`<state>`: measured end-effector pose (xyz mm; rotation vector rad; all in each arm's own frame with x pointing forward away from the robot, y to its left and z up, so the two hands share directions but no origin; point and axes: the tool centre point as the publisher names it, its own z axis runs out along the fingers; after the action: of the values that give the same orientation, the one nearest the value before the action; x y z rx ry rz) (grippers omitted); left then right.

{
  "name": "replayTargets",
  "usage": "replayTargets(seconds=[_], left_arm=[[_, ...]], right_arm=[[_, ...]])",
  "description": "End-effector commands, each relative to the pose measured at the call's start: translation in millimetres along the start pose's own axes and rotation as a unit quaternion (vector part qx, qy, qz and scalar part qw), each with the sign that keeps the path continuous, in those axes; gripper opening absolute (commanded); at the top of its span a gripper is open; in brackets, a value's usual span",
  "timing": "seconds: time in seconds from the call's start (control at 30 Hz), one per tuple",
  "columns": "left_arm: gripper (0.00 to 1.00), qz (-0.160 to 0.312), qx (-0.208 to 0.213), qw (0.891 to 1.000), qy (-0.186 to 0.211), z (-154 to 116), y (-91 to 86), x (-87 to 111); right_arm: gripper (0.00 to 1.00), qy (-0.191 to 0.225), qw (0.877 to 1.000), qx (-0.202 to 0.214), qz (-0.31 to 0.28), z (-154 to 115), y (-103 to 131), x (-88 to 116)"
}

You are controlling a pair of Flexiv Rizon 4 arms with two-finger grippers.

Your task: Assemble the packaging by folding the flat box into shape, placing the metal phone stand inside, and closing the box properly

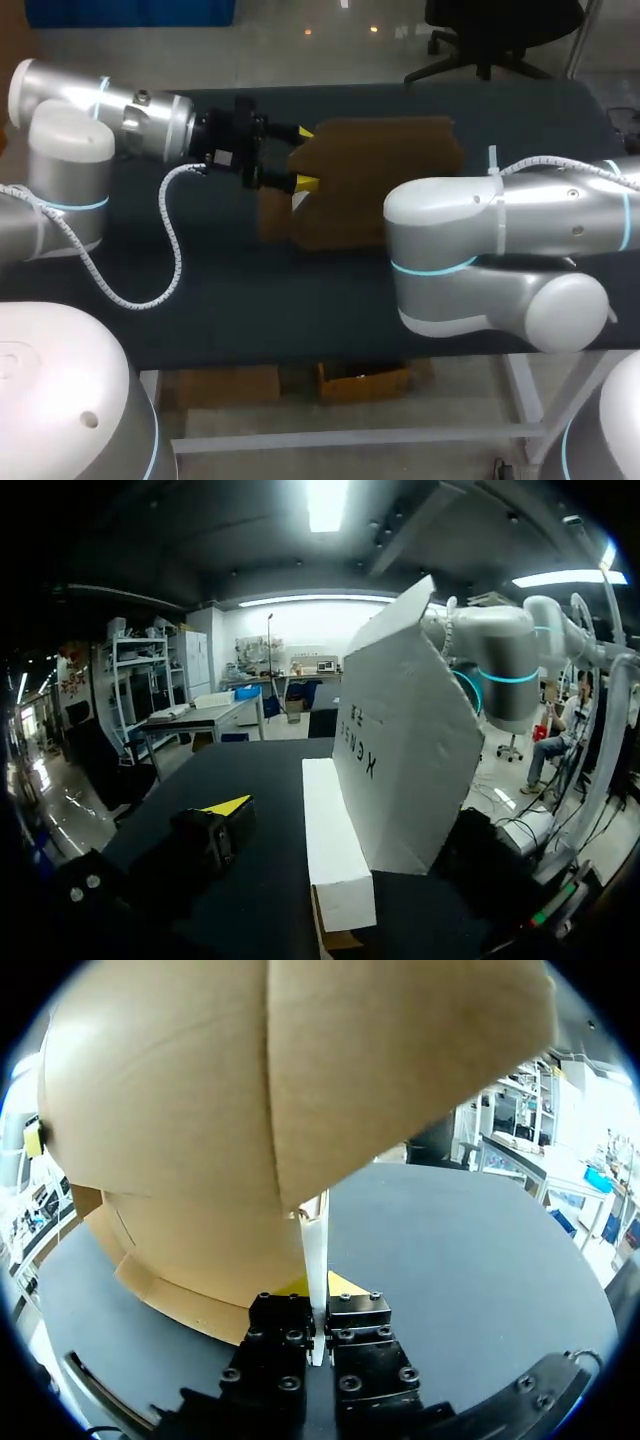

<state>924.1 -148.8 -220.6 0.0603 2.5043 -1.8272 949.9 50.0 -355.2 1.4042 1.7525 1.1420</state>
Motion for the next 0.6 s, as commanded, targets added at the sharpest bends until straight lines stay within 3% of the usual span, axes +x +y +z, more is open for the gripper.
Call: replayTargets(seconds=[0.03, 0.6], left_arm=[[1.0, 0.008, 0.002, 1.0, -0.012, -7, -1.6, 7.7], [1.0, 0.039, -0.034, 0.998, -0.027, -22, 3.0, 8.3]], right_arm=[[0.0, 0.072, 0.997, 0.023, -0.002, -4, 10, -10], [0.0, 0.137, 0.989, 0.055, -0.01, -8, 18, -28]])
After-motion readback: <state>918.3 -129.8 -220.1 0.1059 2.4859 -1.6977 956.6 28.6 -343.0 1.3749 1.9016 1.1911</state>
